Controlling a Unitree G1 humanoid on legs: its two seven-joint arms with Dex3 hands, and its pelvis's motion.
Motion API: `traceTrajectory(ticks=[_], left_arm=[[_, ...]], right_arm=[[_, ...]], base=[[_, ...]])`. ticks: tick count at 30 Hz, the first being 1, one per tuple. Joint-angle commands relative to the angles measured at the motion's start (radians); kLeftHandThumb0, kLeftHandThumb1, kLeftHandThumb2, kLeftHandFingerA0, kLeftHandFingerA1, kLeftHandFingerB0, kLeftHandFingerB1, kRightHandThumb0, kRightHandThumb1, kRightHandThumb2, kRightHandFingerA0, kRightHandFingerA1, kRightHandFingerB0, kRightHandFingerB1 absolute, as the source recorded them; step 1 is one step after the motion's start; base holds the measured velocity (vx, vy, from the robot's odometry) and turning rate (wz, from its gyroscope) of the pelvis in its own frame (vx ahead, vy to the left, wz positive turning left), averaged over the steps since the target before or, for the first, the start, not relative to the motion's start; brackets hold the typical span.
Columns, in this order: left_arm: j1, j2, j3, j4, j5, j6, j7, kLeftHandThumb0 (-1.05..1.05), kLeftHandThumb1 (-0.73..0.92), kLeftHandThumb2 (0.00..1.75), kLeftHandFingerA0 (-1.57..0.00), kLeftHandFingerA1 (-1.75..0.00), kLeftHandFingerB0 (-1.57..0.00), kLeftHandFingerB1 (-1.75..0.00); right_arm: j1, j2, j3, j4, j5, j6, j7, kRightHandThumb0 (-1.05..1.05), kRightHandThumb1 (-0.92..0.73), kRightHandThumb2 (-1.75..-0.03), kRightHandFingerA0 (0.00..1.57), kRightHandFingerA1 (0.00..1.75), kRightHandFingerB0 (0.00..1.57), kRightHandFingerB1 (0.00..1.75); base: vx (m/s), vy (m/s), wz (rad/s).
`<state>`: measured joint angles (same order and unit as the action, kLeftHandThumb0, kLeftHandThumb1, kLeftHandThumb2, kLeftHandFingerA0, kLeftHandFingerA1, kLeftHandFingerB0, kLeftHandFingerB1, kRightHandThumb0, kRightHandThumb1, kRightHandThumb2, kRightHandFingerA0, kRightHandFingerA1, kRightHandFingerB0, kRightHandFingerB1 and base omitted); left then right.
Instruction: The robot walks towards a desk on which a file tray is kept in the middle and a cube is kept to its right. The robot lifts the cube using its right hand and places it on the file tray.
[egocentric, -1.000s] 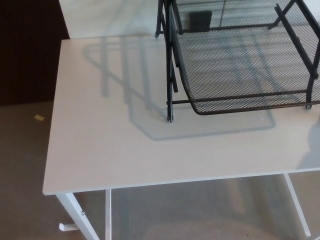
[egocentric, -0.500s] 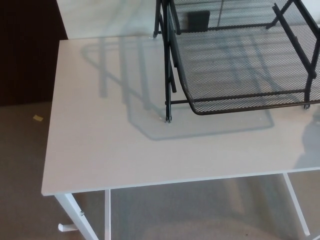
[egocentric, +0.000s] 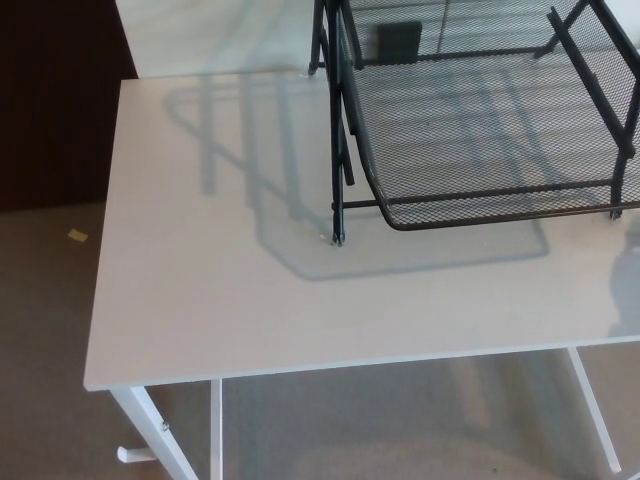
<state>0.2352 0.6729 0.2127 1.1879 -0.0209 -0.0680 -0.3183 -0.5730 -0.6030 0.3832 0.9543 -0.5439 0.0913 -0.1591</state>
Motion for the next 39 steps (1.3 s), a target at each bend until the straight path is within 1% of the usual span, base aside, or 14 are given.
traceTrajectory(ticks=[1, 4, 5, 9, 10, 11, 13, 15, 19, 22, 24, 26, 28, 39], left_arm=[[0.010, 0.028, -0.003, -0.013, 0.012, -0.046, 0.009, -1.05, 0.92, 0.74, -0.27, -0.97, -0.12, -0.80], [0.004, 0.023, 0.000, 0.002, 0.012, -0.056, 0.022, -1.05, 0.92, 0.72, -0.28, -0.96, -0.12, -0.78], [0.004, 0.021, 0.010, 0.003, 0.001, -0.053, 0.019, -0.98, 0.68, 1.27, -0.40, -0.84, -0.03, -0.63], [0.006, 0.029, 0.004, -0.007, 0.010, -0.054, 0.022, -1.05, 0.92, 0.74, -0.31, -0.97, -0.13, -0.80], [0.004, 0.026, 0.013, -0.002, 0.001, -0.058, 0.015, -0.99, 0.69, 1.27, -0.41, -0.84, -0.03, -0.63], [0.000, 0.026, 0.019, 0.004, -0.004, -0.062, 0.014, -1.05, 0.92, 0.72, -0.29, -0.98, -0.10, -0.80], [-0.004, 0.026, 0.018, 0.011, 0.000, -0.066, 0.019, -0.96, 0.68, 1.27, -0.39, -0.84, 0.00, -0.61], [-0.003, 0.028, 0.017, 0.012, 0.004, -0.074, 0.018, -1.05, 0.92, 0.74, -0.32, -0.99, -0.08, -0.81], [-0.014, 0.026, 0.016, 0.020, 0.004, -0.068, 0.011, -0.93, 0.64, 1.26, -0.43, -0.85, 0.00, -0.61], [-0.012, 0.031, 0.007, 0.003, 0.011, -0.054, 0.013, -1.05, 0.92, 0.73, -0.34, -0.92, -0.09, -0.77], [-0.013, 0.034, 0.008, 0.003, 0.009, -0.060, 0.010, -0.98, 0.68, 1.27, -0.45, -0.86, 0.00, -0.62], [-0.023, 0.032, 0.010, 0.017, 0.007, -0.056, 0.012, -1.05, 0.92, 0.72, -0.34, -0.92, -0.14, -0.76], [-0.015, 0.037, 0.003, 0.012, 0.015, -0.060, 0.014, -1.05, 0.92, 0.73, -0.44, -0.93, -0.20, -0.76], [-0.023, 0.043, 0.015, 0.011, 0.002, -0.049, 0.011, -1.05, 0.91, 0.71, -0.50, -0.95, -0.26, -0.80]], right_arm=[[0.064, 0.010, -0.006, 0.007, 0.008, -0.085, 0.006, -0.23, -0.83, -0.68, 0.73, 1.61, 0.63, 1.42], [0.075, -0.008, -0.018, -0.017, 0.003, -0.098, 0.002, -0.23, -0.80, -0.68, 0.74, 1.59, 0.64, 1.39], [0.081, -0.018, -0.015, -0.025, -0.011, -0.117, -0.028, -0.21, -0.81, -0.69, 0.77, 1.63, 0.64, 1.43], [0.095, -0.037, -0.014, -0.057, -0.018, -0.130, -0.025, -0.19, -0.81, -0.71, 0.80, 1.65, 0.64, 1.46], [0.108, -0.057, -0.012, -0.092, -0.021, -0.144, -0.006, -0.18, -0.81, -0.72, 0.81, 1.64, 0.66, 1.45], [0.118, -0.075, -0.006, -0.127, -0.029, -0.148, 0.015, -0.18, -0.82, -0.70, 0.80, 1.64, 0.64, 1.45], [0.126, -0.086, -0.004, -0.151, -0.031, -0.141, 0.029, -0.21, -0.80, -0.69, 0.72, 1.68, 0.64, 1.47], [0.132, -0.087, -0.002, -0.153, -0.037, -0.143, 0.014, -0.21, -0.80, -0.66, 0.74, 1.68, 0.64, 1.49], [0.129, -0.083, 0.015, -0.122, -0.053, -0.116, 0.031, -0.24, -0.77, -0.63, 0.74, 1.62, 0.69, 1.32], [0.144, -0.072, 0.024, -0.102, -0.044, -0.114, 0.052, -0.23, -0.78, -0.63, 0.79, 1.47, 0.77, 1.04], [0.139, -0.069, 0.018, -0.099, -0.023, -0.104, 0.105, -0.20, -0.77, -0.70, 0.78, 1.43, 0.80, 0.98], [0.133, -0.047, -0.005, -0.076, 0.020, -0.087, 0.156, -0.20, -0.70, -0.61, 0.84, 0.64, 0.71, 0.46], [0.137, -0.056, 0.017, -0.082, 0.010, -0.085, 0.230, -0.37, -0.68, -0.60, 0.60, 0.80, 0.11, 0.27], [0.037, -0.098, 0.067, -0.104, 0.013, -0.024, 0.533, -0.40, -0.57, -0.57, 0.00, 0.13, 0.00, 0.27]], base=[[0.00, 0.000, 0.00], [0.00, 0.000, 0.00], [0.00, 0.000, 0.00], [0.00, 0.000, 0.00], [0.00, 0.000, 0.00], [0.00, 0.000, 0.00], [0.00, 0.000, 0.00], [0.00, 0.000, 0.00], [0.00, 0.000, 0.00], [0.00, 0.000, 0.00], [0.00, 0.000, 0.00], [0.00, 0.000, 0.00], [0.00, 0.000, 0.00], [0.00, 0.000, 0.00]])
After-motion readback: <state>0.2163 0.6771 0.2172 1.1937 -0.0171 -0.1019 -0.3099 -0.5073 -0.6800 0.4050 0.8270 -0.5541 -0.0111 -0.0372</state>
